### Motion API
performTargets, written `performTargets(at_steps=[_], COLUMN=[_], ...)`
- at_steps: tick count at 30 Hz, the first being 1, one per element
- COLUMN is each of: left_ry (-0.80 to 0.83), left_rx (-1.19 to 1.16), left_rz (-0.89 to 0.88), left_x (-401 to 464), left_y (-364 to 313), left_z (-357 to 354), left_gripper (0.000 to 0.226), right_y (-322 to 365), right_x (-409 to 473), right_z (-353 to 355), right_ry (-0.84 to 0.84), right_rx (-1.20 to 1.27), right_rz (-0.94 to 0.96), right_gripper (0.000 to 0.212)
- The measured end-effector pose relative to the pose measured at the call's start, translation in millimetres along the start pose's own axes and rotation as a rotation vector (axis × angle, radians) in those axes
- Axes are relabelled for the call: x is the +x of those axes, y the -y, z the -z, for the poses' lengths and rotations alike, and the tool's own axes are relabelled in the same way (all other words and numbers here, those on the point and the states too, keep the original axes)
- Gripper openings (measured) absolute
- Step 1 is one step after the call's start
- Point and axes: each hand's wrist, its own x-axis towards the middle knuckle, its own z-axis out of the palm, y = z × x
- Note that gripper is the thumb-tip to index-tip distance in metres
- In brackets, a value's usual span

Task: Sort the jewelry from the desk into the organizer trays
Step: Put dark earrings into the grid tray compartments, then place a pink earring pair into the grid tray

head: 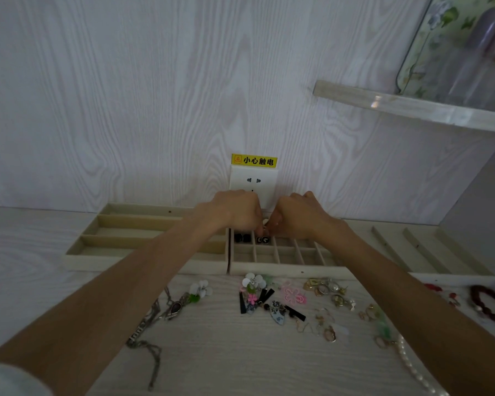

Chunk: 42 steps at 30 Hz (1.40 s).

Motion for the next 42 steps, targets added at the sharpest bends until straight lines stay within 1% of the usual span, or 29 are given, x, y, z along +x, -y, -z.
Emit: performTargets(at_steps=[7,11,13,15,17,19,22,26,29,32,36,39,42], left_ry=[0.021,0.036,0.001,-0.072,-0.153,-0.198,-0.228,-0.274,-0.258,-0.187,-0.119,-0.150,-0.245], left_rx=[0.035,0.012,-0.031,-0.068,-0.087,-0.102,-0.143,-0.234,-0.265,-0.305,-0.243,-0.189,-0.150], left_rz=[0.029,0.007,-0.014,-0.023,-0.021,-0.019,-0.025,-0.040,-0.105,-0.151,-0.161,-0.144,-0.152], left_x=[1,-3,-7,-16,-28,-43,-66,-91,-108,-120,-124,-121,-118], left_y=[1,-1,-1,0,4,8,9,2,-7,-15,-28,-38,-44], left_z=[-4,0,8,19,32,39,37,14,-6,-26,-47,-56,-63], left_gripper=[0.024,0.021,0.021,0.023,0.027,0.030,0.028,0.022,0.020,0.022,0.028,0.031,0.033], right_y=[0,0,-4,-11,-21,-29,-35,-31,-27,-24,-12,-3,3], right_x=[2,1,-3,-13,-26,-42,-68,-102,-126,-140,-155,-154,-149], right_z=[-2,-1,10,26,42,49,43,25,8,-10,-23,-24,-25], right_ry=[0.029,0.031,0.026,0.010,-0.006,-0.011,0.010,0.061,0.086,0.037,-0.100,-0.163,-0.173], right_rx=[-0.010,0.012,0.081,0.176,0.261,0.315,0.359,0.353,0.410,0.435,0.406,0.394,0.386], right_rz=[-0.009,-0.011,-0.016,-0.011,-0.006,-0.001,-0.005,0.008,-0.004,-0.041,-0.050,-0.071,-0.096], right_gripper=[0.027,0.027,0.024,0.021,0.022,0.021,0.020,0.018,0.017,0.027,0.024,0.020,0.013])
